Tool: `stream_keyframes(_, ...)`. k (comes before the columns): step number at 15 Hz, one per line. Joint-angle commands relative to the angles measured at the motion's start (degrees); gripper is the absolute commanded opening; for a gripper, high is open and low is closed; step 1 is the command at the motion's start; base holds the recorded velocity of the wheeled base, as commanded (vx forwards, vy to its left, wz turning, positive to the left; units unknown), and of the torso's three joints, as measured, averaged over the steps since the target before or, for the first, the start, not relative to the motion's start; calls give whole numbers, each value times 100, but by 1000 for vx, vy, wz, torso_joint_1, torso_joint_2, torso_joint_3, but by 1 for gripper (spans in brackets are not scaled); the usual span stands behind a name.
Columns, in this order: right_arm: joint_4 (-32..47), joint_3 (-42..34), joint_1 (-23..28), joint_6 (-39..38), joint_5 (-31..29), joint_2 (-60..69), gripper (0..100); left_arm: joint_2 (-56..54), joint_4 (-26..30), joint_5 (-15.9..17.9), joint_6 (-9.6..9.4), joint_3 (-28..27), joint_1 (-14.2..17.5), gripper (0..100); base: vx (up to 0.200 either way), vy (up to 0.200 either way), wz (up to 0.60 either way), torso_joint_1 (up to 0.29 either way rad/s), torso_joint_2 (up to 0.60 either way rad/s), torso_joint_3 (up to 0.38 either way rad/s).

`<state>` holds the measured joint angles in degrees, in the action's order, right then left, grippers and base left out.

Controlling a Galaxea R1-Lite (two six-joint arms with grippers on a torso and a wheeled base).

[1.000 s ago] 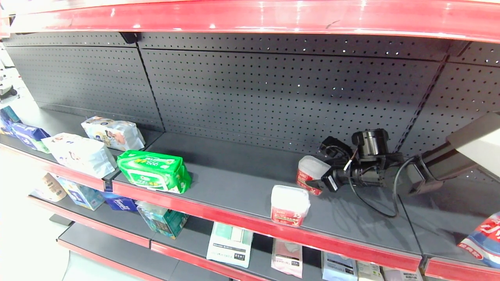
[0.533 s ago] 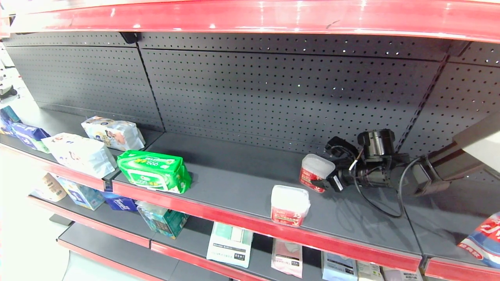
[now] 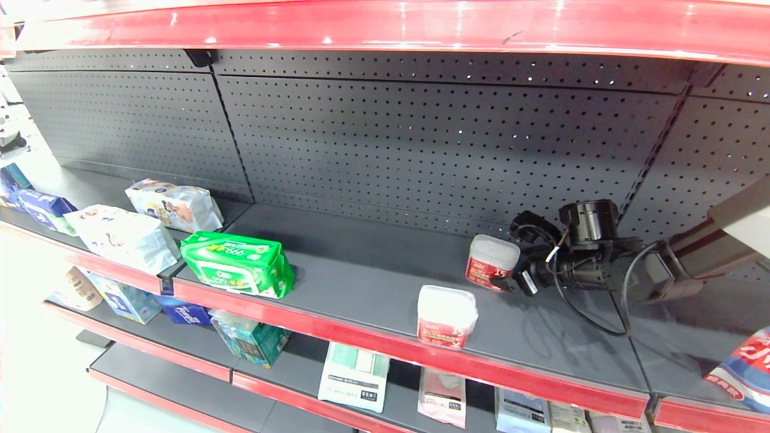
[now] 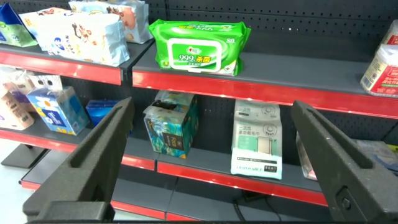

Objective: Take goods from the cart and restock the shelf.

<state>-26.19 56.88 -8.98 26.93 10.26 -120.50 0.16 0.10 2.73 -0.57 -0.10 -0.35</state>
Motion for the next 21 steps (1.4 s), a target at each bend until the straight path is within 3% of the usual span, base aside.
stream_keyframes(1,-1,-2,20,5,2,18,100,2,-1,-1,5,1,0,100,0,0,0,0,0,0)
stream_keyframes(16,17,-353,389,67,-227,299,100,2,-1,-1,-4,1,0,100,0,0,0,0,0,0)
stream_keyframes(21,-1,-274,397,-12,-728,352,100,2,-1,-1,-4,1,0,100,0,0,0,0,0,0)
